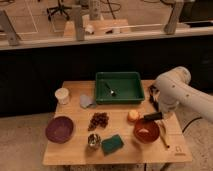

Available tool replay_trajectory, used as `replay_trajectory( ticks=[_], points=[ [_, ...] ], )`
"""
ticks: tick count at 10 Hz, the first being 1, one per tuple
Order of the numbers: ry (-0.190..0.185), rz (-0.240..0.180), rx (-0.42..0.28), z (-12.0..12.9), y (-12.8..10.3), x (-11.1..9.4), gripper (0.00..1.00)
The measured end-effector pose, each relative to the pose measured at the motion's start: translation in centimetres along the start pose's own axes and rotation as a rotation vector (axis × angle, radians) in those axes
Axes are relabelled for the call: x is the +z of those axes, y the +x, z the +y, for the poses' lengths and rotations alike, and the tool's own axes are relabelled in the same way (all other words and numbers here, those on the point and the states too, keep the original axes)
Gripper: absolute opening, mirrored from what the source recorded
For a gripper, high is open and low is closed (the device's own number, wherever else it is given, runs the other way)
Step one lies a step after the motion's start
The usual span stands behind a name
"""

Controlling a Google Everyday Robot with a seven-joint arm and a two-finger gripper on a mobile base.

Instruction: Wipe red bowl with eraser

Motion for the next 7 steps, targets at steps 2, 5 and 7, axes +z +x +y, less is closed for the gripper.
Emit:
replay_trajectory(
  ticks=[2, 5, 7],
  points=[
    [0.02, 0.036, -0.01, 1.0, -0.3, 0.1, 0.15],
    [0.01, 0.107, -0.039, 1.8, -1.7, 2.1, 0.15],
    [-0.034, 0.113, -0.063, 1.9, -2.7, 4.2, 0.15]
  ],
)
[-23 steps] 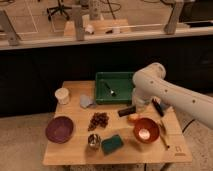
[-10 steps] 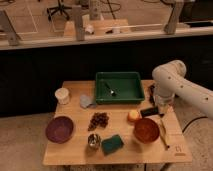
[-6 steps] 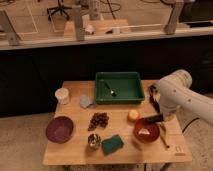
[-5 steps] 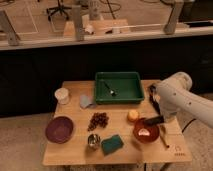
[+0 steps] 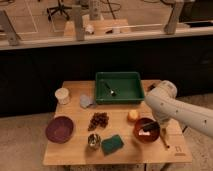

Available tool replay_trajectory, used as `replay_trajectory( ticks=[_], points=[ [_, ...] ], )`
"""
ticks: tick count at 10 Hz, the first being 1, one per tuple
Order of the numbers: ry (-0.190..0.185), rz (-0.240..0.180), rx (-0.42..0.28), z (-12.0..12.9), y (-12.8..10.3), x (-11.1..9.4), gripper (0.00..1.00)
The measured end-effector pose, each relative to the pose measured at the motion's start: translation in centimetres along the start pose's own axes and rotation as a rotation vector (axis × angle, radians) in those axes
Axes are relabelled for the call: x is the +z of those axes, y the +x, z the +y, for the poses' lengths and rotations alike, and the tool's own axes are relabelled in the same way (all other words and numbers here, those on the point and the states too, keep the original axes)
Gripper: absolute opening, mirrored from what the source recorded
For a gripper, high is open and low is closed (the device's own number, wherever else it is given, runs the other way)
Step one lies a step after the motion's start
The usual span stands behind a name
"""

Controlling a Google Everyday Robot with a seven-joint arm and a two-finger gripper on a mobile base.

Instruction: Wipe red bowl with eraser

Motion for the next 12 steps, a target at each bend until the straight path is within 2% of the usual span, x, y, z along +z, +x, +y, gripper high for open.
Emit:
replay_trajectory(
  ticks=[1, 4, 9, 12],
  points=[
    [-0.02, -0.001, -0.01, 0.1, -0.3, 0.7, 0.15],
    [-0.052, 0.012, -0.039, 0.0, -1.1, 0.8, 0.15],
    [-0.085, 0.112, -0.099, -0.8, -5.0, 1.0, 0.15],
    [-0.092, 0.144, -0.128, -1.4, -6.7, 0.8, 0.15]
  ],
)
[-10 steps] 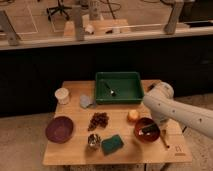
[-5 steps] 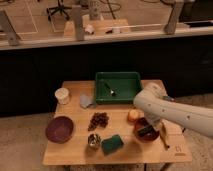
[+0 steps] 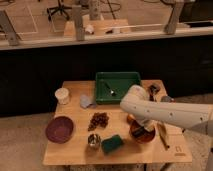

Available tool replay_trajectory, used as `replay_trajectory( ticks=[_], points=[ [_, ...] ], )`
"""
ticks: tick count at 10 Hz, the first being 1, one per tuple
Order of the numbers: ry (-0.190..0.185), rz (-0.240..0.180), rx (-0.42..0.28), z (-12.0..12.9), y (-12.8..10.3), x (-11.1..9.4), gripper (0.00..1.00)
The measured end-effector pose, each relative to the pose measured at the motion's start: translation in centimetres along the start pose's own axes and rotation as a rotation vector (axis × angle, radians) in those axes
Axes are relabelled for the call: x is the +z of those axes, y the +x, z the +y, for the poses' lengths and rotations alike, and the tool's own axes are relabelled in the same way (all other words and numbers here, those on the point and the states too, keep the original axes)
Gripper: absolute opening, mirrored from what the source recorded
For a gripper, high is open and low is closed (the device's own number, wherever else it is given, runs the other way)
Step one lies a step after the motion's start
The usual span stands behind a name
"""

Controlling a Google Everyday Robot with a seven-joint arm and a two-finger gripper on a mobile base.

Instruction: Wipe red bowl with eraser

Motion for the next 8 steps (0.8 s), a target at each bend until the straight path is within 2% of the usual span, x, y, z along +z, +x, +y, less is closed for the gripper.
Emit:
replay_trajectory(
  ticks=[3, 8],
  points=[
    [-0.008, 0.012, 0.003, 0.3, -0.1, -0.5, 0.15],
    [0.0, 0.024, 0.057, 0.8, 2.0, -2.4, 0.15]
  ],
)
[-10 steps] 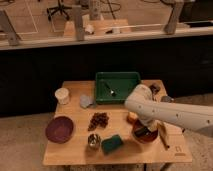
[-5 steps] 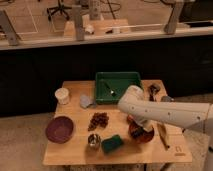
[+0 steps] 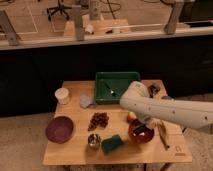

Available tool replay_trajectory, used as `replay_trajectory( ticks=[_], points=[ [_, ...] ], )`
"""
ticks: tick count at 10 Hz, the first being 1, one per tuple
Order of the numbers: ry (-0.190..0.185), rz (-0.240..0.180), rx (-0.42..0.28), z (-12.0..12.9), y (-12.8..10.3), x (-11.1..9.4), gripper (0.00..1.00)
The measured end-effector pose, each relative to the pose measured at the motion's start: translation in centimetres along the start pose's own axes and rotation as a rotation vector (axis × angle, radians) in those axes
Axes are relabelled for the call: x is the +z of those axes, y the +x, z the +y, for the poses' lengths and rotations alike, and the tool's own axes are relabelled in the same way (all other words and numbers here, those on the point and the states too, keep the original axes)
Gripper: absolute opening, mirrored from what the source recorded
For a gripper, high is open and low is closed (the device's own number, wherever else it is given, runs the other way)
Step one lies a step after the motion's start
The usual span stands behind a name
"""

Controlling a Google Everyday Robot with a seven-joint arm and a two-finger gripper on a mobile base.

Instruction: Wipe red bowl with eraser

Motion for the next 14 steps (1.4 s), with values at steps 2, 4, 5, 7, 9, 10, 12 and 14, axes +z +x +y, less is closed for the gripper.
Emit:
replay_trajectory(
  ticks=[2, 4, 5, 7, 9, 10, 12, 14],
  points=[
    [0.001, 0.012, 0.019, -0.4, 0.3, 0.5, 0.15],
    [0.005, 0.025, 0.027, -1.4, 0.4, 0.7, 0.15],
    [0.008, 0.03, 0.026, -1.8, 0.3, 0.7, 0.15],
    [0.013, 0.035, 0.013, -2.5, -0.5, 0.6, 0.15],
    [0.006, 0.035, -0.014, -2.3, -1.7, 0.6, 0.15],
    [0.002, 0.035, -0.028, -2.0, -2.3, 0.6, 0.15],
    [-0.006, 0.033, -0.044, -0.9, -2.8, 0.6, 0.15],
    [-0.008, 0.036, -0.047, 0.7, -2.7, -0.1, 0.15]
  ],
)
